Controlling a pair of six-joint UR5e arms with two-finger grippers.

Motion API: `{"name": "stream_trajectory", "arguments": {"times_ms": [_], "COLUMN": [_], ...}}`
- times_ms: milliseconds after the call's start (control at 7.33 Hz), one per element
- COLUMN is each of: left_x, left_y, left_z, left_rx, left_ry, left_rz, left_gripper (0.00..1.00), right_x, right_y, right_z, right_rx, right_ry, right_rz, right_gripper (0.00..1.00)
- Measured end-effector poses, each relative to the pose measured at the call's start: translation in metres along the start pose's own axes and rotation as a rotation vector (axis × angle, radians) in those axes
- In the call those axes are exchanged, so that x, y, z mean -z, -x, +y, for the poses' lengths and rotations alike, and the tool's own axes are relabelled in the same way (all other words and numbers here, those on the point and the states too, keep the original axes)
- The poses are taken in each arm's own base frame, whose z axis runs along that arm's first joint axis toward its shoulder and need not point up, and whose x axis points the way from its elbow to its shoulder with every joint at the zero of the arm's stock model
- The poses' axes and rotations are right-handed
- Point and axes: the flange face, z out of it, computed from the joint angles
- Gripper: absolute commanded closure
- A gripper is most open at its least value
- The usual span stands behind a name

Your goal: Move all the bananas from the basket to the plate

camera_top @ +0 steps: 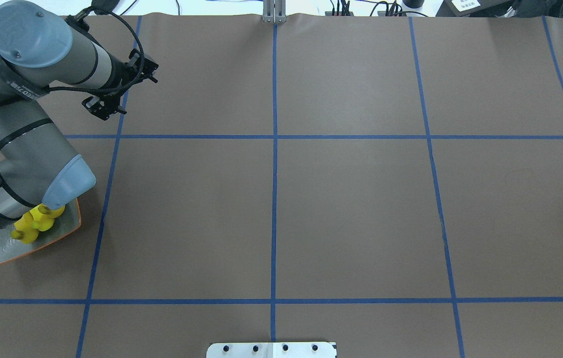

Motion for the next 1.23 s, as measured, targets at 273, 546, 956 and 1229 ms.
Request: {"name": "stream_trajectory", "arguments": {"times_ms": [273, 546, 956, 1229], "left_x": [0.001, 0.000, -0.005, -0.009], "left_y": [0.000, 0.001, 0.004, 0.007], "left_z": [0.000, 0.000, 0.002, 0.002], "left_rx": [0.000, 0.000, 0.001, -0.001], "left_ry": [0.000, 0.000, 0.003, 0.003], "left_rz": [0.001, -0.001, -0.010, -0.016], "left_gripper": [0.00, 0.00, 0.00, 0.00], "right_x": [0.038, 0.090, 0.155, 0.177], "right_y": [-0.006, -0.012, 0.004, 0.025], "right_z": [0.002, -0.008, -0.050, -0.068], "right_rx": [0.047, 0.061, 0.054, 0.042], "right_ry": [0.005, 0.008, -0.010, -0.001], "right_rz": [-0.010, -0.014, -0.038, -0.159], "right_gripper": [1.00, 1.00, 1.00, 1.00]}}
